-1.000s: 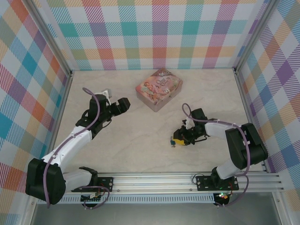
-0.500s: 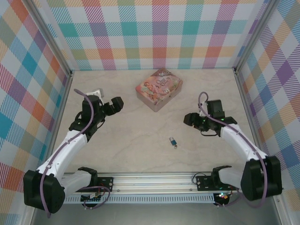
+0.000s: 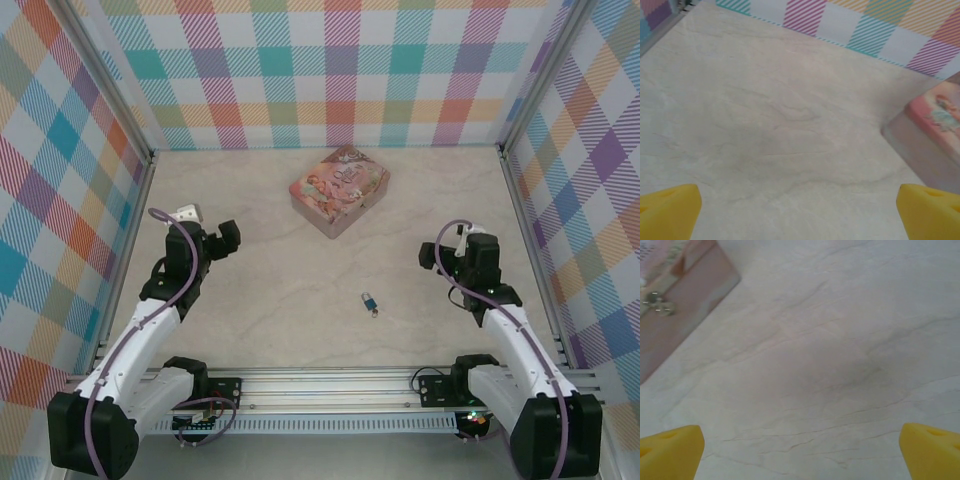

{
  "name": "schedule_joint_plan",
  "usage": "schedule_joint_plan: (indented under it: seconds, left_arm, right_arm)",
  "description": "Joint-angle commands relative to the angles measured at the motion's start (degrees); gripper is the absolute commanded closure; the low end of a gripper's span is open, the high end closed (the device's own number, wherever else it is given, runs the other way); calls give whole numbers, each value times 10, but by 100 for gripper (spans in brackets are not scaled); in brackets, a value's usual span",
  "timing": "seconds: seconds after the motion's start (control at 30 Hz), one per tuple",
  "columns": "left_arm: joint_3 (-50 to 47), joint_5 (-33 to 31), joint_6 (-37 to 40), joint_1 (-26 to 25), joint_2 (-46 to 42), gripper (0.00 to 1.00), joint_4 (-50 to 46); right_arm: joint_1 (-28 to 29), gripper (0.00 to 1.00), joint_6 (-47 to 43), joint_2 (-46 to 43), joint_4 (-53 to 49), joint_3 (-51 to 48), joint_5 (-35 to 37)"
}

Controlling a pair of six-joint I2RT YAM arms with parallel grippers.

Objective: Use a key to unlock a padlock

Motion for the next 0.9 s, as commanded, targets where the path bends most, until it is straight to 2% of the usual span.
schedule_joint_plan:
  seconds: [0.0, 0.13, 0.27, 0.57, 0.7, 0.87]
  left_arm:
    - [-18, -57, 38, 11, -12, 0, 6]
    - [-40, -96, 39, 12, -10, 0, 8]
    - [-59, -93, 41, 13, -6, 0, 22]
    - [-80, -83, 26, 12, -9, 0, 32]
    - [-80, -74, 23, 13, -11, 0, 28]
    - [-75, -73, 24, 12, -11, 0, 26]
  right_arm:
    - [-12, 0, -47, 7, 135, -51, 39]
    - [-29, 0, -48, 61, 246, -95, 16]
    - [-35, 0, -67, 113, 295, -86, -19]
    - [-36, 0, -80, 212, 475, -87, -71]
    - [-36, 0, -93, 227, 473, -75, -96]
    - [-36, 0, -111, 219, 527, -104, -109]
